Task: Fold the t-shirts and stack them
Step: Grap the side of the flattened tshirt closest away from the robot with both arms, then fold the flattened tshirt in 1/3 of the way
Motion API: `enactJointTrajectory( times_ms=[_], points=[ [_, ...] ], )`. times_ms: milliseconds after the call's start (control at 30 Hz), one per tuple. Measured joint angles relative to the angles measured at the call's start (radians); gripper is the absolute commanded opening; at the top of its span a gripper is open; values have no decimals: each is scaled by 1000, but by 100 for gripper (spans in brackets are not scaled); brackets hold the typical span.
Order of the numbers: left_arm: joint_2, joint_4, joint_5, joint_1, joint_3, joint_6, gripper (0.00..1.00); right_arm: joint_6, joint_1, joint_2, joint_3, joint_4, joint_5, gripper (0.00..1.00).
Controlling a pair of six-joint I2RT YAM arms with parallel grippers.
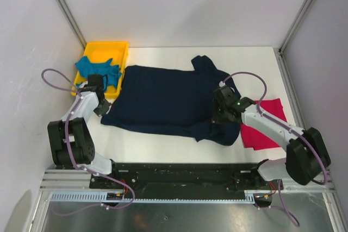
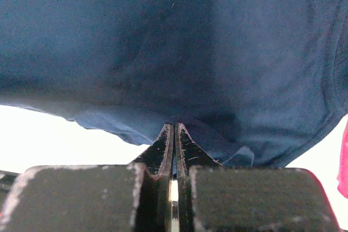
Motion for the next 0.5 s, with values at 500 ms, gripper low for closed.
enactJointTrajectory(
  times_ms=[500],
  points=[
    [154, 40, 66, -51, 141, 25, 0, -10, -144, 130, 47, 77, -3, 0]
  ],
)
